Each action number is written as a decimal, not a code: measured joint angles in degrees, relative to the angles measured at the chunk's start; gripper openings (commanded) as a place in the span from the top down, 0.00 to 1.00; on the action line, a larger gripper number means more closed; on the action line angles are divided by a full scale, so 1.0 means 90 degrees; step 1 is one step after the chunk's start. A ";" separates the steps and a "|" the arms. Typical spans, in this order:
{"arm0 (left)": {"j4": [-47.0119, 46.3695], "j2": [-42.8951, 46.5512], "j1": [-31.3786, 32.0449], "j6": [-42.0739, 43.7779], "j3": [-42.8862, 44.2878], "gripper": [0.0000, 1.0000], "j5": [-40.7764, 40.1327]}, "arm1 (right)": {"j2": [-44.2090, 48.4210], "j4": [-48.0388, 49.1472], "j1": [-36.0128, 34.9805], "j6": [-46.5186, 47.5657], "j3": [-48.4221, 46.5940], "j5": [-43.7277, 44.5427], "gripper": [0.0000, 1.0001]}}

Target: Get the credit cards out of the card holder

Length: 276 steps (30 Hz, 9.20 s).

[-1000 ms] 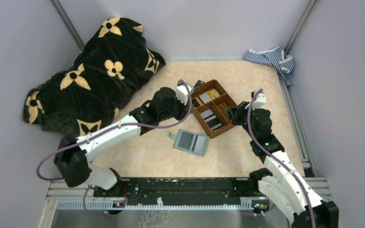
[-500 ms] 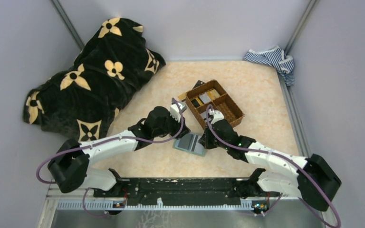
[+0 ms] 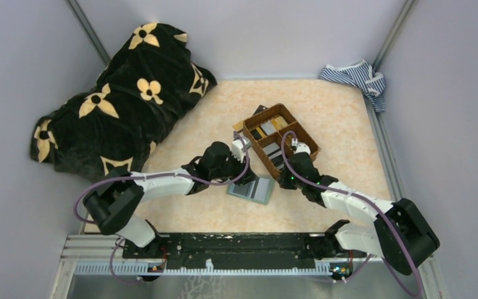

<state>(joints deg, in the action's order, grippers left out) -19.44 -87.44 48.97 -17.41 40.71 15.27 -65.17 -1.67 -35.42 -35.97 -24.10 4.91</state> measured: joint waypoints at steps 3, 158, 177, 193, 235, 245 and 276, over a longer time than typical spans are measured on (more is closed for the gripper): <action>-0.0153 -0.0306 0.0000 -0.0121 0.0000 0.67 0.0107 | -0.0002 -0.0017 0.0262 0.0078 0.0000 -0.0029 1.00; 0.0308 -0.1421 -0.0522 -0.1120 0.0240 0.76 0.1248 | -0.0974 0.1537 -0.0260 -0.0080 0.0345 -0.1086 1.00; -0.1183 -0.1695 -0.0809 -0.2033 -0.0437 0.79 0.2096 | -0.1022 0.1625 -0.0260 -0.0080 0.0345 -0.1086 1.00; -0.2783 -0.2069 -0.0942 -0.3298 -0.0950 0.79 0.2246 | -0.1018 0.1887 -0.0257 -0.0151 0.0491 -0.1088 1.00; -0.4177 -0.2545 -0.0969 -0.4393 -0.1341 1.00 0.2516 | -0.1154 0.2161 -0.0245 -0.0204 0.0512 -0.0979 1.00; -0.3968 -0.2038 -0.1158 -0.4199 -0.1729 1.00 0.2453 | -0.1430 0.2550 -0.0129 -0.0364 0.0510 -0.1268 1.00; -0.3002 -0.1022 -0.1528 -0.3594 -0.2370 1.00 0.2630 | -0.1744 0.2975 -0.0044 -0.0459 0.0500 -0.1569 1.00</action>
<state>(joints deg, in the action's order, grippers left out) -46.46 -96.64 35.22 -49.76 19.38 38.94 -80.86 25.10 -35.81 -40.10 -19.59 -9.21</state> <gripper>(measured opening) 0.005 0.004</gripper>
